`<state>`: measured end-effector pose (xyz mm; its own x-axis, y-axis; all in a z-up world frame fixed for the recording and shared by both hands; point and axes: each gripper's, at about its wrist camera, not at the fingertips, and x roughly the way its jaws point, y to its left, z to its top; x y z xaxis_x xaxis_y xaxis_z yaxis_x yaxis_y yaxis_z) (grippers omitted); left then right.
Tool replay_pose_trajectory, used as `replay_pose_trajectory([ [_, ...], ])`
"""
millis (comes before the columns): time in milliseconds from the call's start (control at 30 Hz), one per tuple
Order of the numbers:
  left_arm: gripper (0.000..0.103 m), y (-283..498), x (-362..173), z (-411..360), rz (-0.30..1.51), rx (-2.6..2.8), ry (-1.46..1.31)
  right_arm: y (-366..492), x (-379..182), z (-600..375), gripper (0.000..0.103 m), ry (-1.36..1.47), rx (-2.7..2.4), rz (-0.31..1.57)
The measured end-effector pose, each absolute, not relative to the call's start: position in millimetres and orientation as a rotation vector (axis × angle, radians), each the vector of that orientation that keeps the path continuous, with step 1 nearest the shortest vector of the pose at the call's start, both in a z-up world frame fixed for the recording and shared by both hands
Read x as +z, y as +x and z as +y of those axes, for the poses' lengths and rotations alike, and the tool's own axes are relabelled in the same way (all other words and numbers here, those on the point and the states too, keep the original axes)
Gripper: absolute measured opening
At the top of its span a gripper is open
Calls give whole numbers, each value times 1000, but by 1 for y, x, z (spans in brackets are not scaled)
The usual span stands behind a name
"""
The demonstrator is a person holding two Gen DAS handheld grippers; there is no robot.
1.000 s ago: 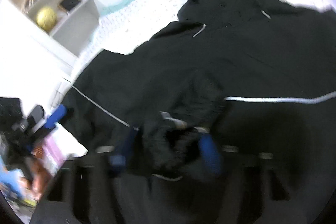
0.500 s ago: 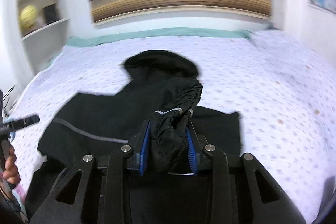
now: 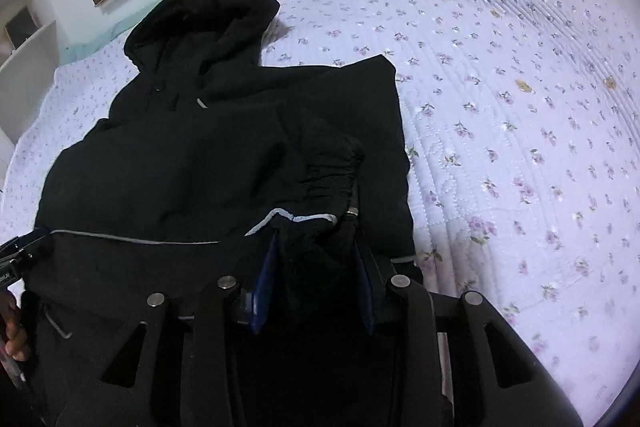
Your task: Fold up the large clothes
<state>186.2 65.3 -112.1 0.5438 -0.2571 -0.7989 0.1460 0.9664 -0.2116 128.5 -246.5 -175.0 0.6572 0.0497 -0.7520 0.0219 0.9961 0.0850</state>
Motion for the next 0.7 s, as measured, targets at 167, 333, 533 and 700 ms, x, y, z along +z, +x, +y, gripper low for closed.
replay_pose_trajectory([
  [167,62,171,-55,80,829,-364,-303,101,-120,-238,73,117,52,711],
  [333,70,190,-76,60,900,-271,-201,110,-113,-187,71,-31,49,703],
  [533,69,200,-142,62,975,-191,-166,135,-193,-169,47,-119,31,809],
  [700,70,190,-143,50,908,-162,-90,122,-198,-164,49,-155,15,744],
])
